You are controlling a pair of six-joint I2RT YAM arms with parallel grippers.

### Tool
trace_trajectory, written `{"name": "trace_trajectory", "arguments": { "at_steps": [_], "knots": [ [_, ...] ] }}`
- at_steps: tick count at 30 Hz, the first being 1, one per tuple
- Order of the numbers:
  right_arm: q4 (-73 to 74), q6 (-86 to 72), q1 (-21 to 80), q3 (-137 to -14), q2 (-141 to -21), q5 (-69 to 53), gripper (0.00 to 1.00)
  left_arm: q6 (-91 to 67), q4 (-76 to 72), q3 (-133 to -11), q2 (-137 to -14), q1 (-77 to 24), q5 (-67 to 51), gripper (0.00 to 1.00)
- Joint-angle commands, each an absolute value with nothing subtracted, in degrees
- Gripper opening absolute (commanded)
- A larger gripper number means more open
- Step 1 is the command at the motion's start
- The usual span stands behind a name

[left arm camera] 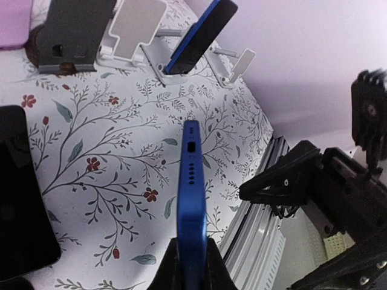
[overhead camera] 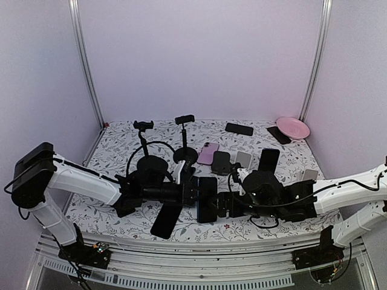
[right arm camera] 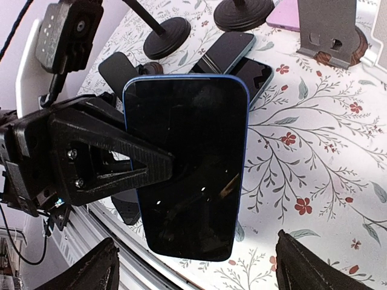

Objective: Place the phone on the phone stand
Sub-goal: Pass from the right arm to the left, then pass from the left arm to the right

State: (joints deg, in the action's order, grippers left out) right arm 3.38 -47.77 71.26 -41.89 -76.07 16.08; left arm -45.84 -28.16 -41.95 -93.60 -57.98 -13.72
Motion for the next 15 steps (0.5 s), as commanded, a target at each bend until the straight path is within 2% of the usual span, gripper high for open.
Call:
{"name": "trace_trajectory", "arguments": {
  "at_steps": [1,7,15],
  "knots": [
    [4.0,-48.7,71.6,-43.0,-70.8,18.5,0.89,-36.3,-27.9,-42.9,-90.2,-60.4,-14.2,0.00],
    [5.7,-49.0,71.7,-46.1,-68.2,18.2,0.90,-29.3,-25.1,-44.5,-88.1,-64.2,-12.3,0.00],
    [8.5,-49.4,71.6,-49.6,-72.1,18.2,0.90,-25.9,-22.3,-47.4,-87.8,-67.9,-8.8,0.00]
  ]
}}
